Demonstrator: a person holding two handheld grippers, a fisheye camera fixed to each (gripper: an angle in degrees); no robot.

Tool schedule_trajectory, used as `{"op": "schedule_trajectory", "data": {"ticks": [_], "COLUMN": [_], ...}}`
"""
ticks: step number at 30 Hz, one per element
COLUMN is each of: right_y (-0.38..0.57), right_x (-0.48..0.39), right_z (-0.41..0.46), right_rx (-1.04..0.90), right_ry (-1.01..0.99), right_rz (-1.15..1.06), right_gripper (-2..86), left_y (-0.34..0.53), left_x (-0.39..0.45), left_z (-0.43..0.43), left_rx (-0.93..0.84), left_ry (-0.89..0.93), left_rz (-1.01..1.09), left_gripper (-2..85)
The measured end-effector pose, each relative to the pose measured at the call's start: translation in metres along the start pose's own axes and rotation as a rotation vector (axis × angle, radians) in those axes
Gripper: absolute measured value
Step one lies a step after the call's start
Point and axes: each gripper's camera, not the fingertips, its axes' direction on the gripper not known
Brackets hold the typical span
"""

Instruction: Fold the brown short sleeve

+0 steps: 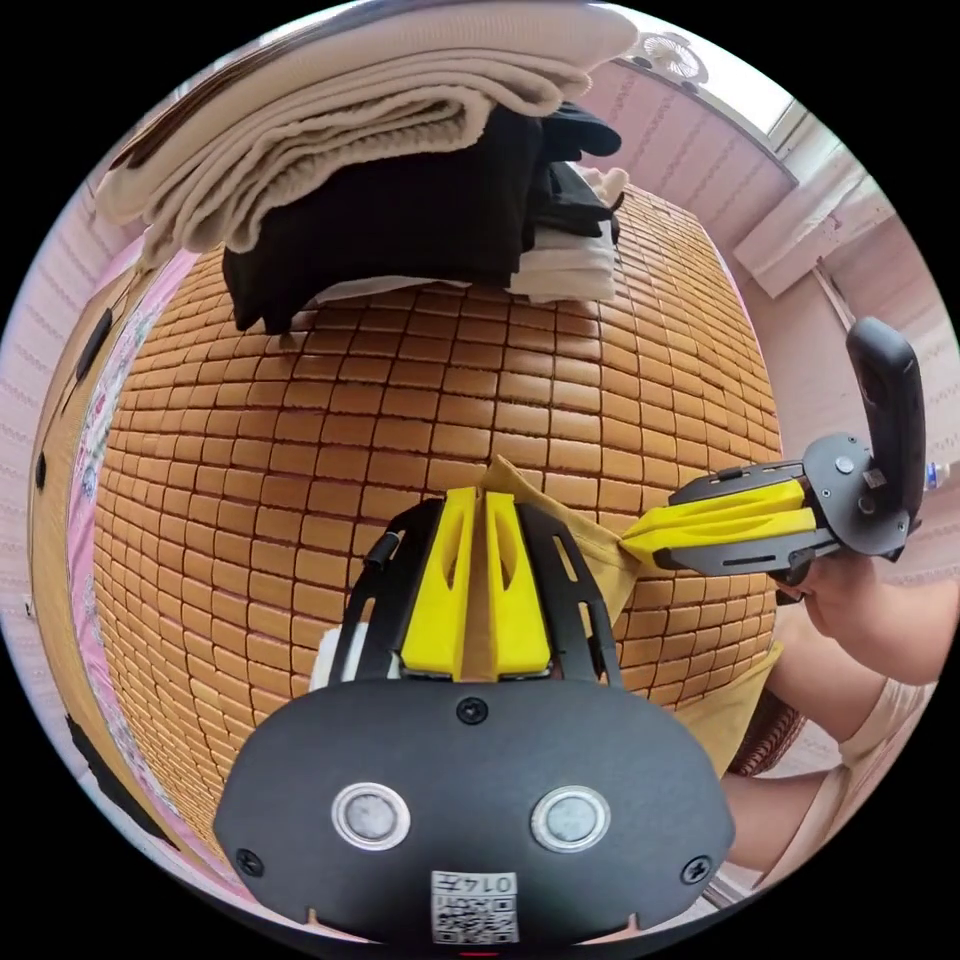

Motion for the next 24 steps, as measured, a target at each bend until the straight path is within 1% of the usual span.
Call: {"op": "schedule_trajectory", "data": {"ticks": [1,3,6,8,10,12,16,18,19,20,21,22,24], "right_y": [0.000,-0.001,-0.005,-0.008,-0.011,-0.013,-0.012,-0.009,-0.008,-0.007,-0.007,-0.007,-0.008], "right_x": [-0.001,-0.005,-0.011,-0.013,-0.017,-0.023,-0.040,-0.058,-0.064,-0.077,-0.093,-0.102,-0.140], "right_z": [0.001,0.002,0.005,0.009,0.013,0.017,0.013,0.007,0.006,0.007,0.009,0.011,0.025], "right_rx": [0.002,0.012,0.033,0.035,0.038,0.038,0.072,0.100,0.103,0.101,0.096,0.091,0.051], "right_ry": [-0.003,0.002,0.006,0.014,-0.002,-0.005,0.055,0.117,0.130,0.159,0.194,0.208,0.223], "right_rz": [-0.002,-0.013,-0.011,-0.005,0.001,0.002,-0.013,-0.066,-0.091,-0.147,-0.211,-0.248,-0.396], "right_gripper": [0.7,0.4,0.4,0.4,0.5,0.8,1.5,2.0,2.1,2.3,2.5,2.8,4.2], "left_y": [0.001,0.007,0.014,0.018,0.026,0.039,0.086,0.140,0.157,0.193,0.230,0.250,0.331], "left_x": [0.001,0.001,-0.010,-0.012,-0.010,-0.012,-0.018,-0.019,-0.018,-0.014,-0.009,-0.006,0.008], "left_z": [-0.001,-0.007,-0.010,-0.004,-0.003,-0.008,-0.044,-0.074,-0.080,-0.090,-0.097,-0.099,-0.103], "left_rx": [0.008,0.044,0.089,0.061,0.085,0.093,0.241,0.326,0.344,0.363,0.360,0.352,0.293], "left_ry": [-0.017,-0.134,-0.097,-0.115,-0.116,-0.111,-0.063,-0.053,-0.055,-0.067,-0.081,-0.092,-0.129], "left_rz": [-0.009,-0.007,-0.090,-0.113,-0.122,-0.178,-0.279,-0.374,-0.402,-0.459,-0.518,-0.553,-0.709], "left_gripper": [0.1,-0.7,-0.9,-0.9,-0.9,-0.6,-0.4,-0.4,-0.4,-0.5,-0.6,-0.6,-0.7]}}
